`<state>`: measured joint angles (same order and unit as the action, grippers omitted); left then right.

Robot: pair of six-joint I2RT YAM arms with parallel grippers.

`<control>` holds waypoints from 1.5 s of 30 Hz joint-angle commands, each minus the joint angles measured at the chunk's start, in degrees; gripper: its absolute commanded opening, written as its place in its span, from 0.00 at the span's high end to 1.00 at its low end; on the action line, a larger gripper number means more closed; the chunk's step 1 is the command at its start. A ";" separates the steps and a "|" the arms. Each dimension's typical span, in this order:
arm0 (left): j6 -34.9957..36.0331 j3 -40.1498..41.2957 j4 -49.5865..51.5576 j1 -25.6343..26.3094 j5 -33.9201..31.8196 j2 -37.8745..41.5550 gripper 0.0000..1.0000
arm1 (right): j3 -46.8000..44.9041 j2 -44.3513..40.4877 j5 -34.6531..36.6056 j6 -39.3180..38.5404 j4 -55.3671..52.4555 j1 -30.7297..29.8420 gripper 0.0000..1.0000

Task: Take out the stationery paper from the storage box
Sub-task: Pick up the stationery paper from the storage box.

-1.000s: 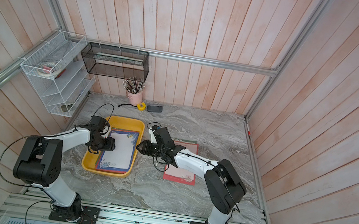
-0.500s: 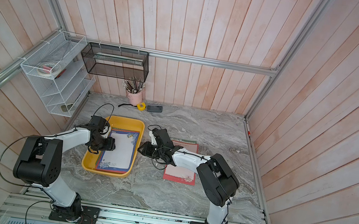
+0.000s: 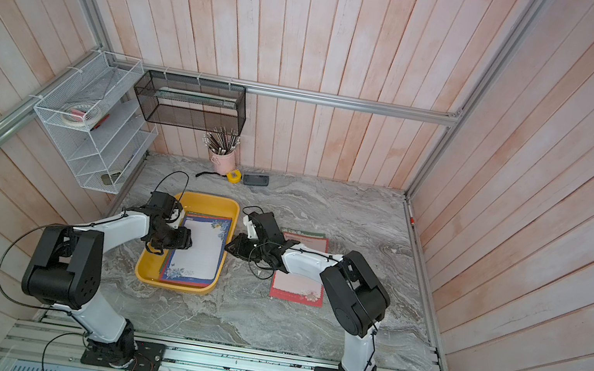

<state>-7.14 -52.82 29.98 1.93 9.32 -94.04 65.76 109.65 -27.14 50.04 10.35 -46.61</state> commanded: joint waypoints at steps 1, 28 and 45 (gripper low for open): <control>-0.64 -1.14 -0.45 0.17 2.65 0.32 0.33 | 1.61 1.53 -0.91 0.59 0.79 0.12 0.76; -2.16 -0.40 -3.75 0.18 11.58 4.96 0.39 | 0.95 1.88 -1.21 1.40 1.69 0.16 0.77; -4.04 0.17 -5.87 0.18 18.97 4.83 0.48 | 1.03 1.80 -1.29 1.81 1.95 0.23 0.78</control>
<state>-10.50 -52.97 25.47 1.93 25.74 -89.76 65.87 110.48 -27.83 51.42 11.55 -46.59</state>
